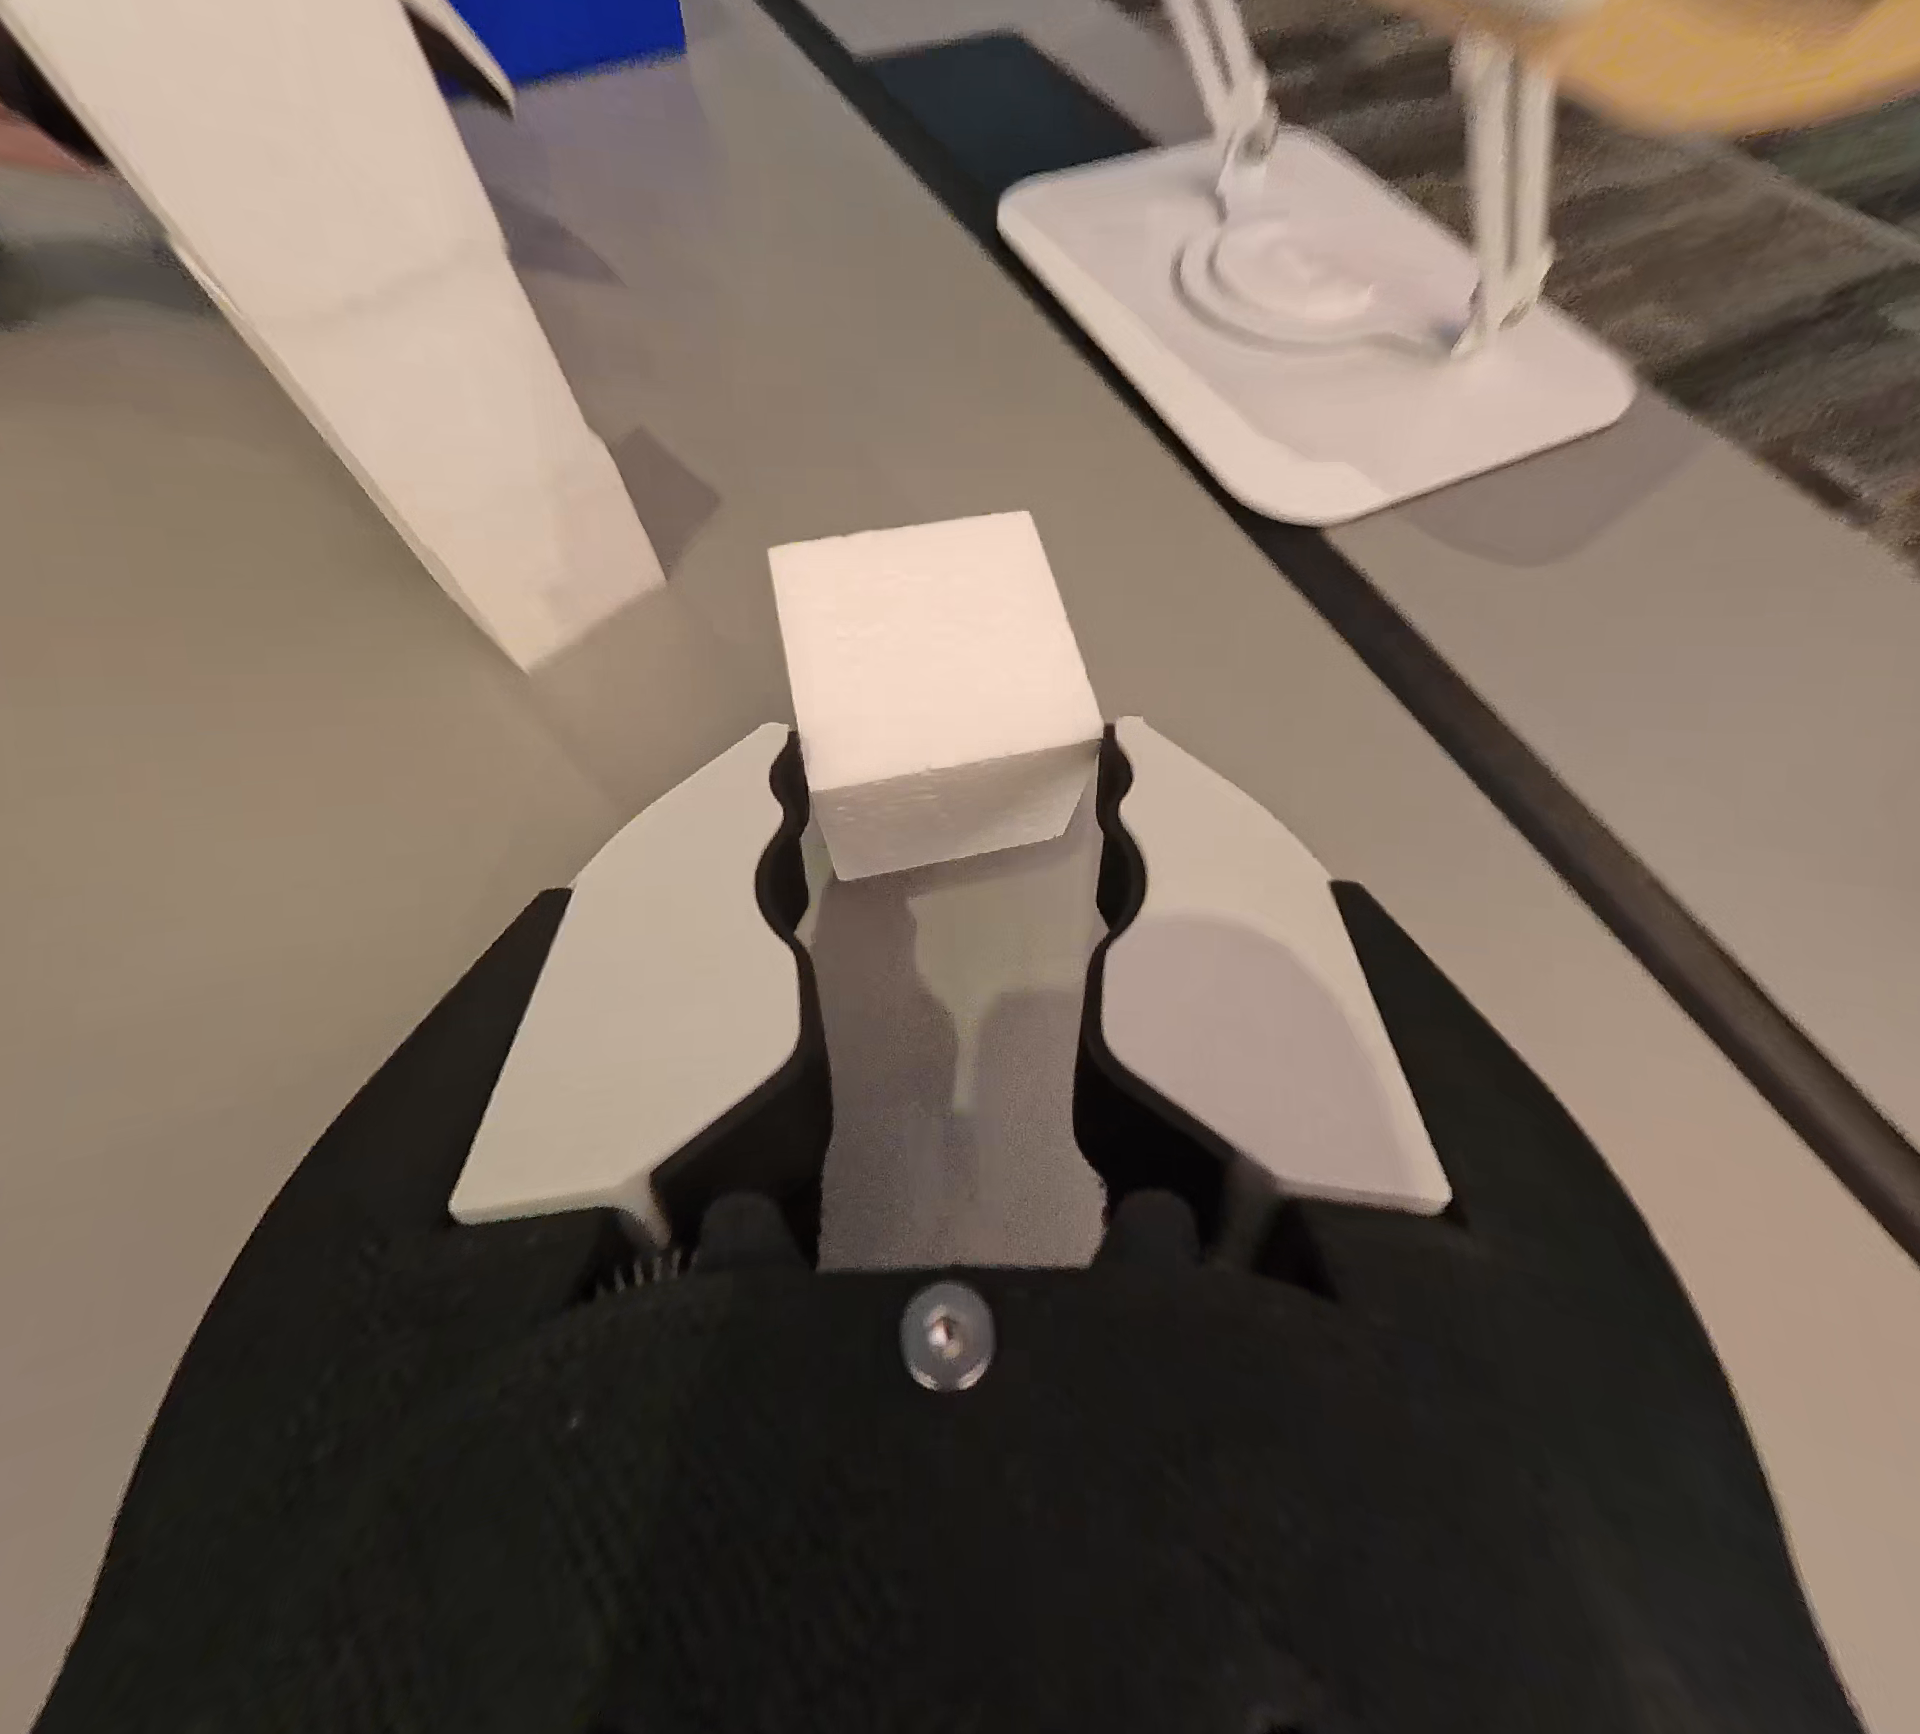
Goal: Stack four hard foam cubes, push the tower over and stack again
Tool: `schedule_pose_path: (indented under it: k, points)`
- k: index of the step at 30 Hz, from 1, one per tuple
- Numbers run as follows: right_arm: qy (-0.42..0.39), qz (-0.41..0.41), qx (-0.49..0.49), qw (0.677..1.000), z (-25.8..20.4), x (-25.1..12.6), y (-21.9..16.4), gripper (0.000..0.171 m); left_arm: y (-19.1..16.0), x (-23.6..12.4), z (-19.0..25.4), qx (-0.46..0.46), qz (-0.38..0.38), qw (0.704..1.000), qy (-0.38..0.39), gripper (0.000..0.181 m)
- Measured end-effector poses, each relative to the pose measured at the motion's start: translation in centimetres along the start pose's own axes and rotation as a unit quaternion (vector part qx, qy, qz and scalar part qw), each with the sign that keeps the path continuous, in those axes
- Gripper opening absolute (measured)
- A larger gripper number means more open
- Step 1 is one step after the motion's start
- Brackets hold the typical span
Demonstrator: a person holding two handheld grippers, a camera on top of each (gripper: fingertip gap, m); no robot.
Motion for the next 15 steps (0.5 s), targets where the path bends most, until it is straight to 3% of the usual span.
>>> schedule_pose_path:
  k: [3,7,12,15]
  points:
    - [-0.020,0.063,0.025,0.997,-1.4,-2.5,4.5,0.054,0.1,-0.1,-0.1,-0.007,0.005,1.000,0.000,0.066]
    - [0.038,0.138,0.074,0.987,-6.0,-4.4,11.7,0.054,-0.1,0.0,-0.2,-0.005,-0.006,1.000,0.005,0.067]
    - [-0.062,0.110,0.114,0.985,-10.8,-2.6,15.1,0.054,-0.2,0.1,-0.3,-0.006,-0.016,0.999,0.028,0.065]
    - [-0.066,0.074,0.108,0.989,-13.2,-0.7,15.6,0.054,-0.2,0.1,-0.4,-0.005,-0.019,0.999,0.032,0.065]
Point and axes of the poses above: each gripper's, where its closed fingertips meet, x out along the fingers, y out of its top, z = x × y across the jaws, the point moved 10 cm from there along -x, back along the fingers, and after that the axes turned 1 degree about -y, right-handed, at the moved point
